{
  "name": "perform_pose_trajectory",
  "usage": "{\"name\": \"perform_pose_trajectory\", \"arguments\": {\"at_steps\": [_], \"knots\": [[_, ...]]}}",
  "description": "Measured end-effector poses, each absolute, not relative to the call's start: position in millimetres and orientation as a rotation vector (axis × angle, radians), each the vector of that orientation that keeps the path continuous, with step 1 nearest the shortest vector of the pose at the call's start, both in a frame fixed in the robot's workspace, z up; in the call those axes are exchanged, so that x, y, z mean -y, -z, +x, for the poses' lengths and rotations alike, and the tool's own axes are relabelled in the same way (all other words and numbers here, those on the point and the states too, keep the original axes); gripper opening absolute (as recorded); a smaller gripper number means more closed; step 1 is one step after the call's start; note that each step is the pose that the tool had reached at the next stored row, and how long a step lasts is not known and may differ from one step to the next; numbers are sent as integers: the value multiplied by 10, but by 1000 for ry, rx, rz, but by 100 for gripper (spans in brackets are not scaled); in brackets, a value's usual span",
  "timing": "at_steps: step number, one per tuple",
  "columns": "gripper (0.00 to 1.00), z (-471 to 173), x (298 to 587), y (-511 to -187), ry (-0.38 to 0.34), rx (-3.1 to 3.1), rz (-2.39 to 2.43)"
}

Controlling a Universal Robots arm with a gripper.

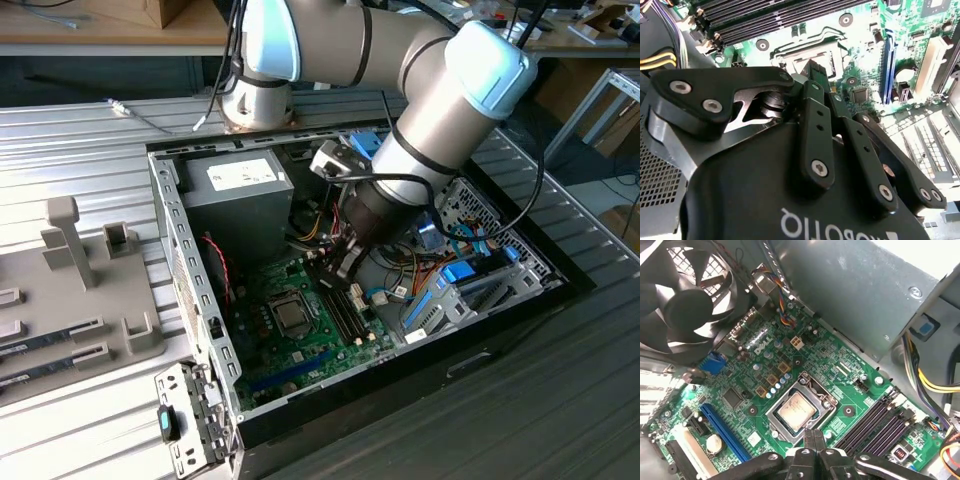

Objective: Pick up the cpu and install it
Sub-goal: 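Install the first cpu locking lever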

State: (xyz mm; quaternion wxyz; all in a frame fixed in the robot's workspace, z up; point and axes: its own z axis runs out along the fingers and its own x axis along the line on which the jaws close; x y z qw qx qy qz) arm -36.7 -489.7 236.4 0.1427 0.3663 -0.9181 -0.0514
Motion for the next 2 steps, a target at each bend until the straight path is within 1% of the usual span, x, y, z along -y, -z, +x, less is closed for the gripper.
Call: {"name": "perform_pose_trajectory", "arguments": {"at_steps": [2], "knots": [[11, -367, 4897, -2364, 152, 2649, 1057]]}}
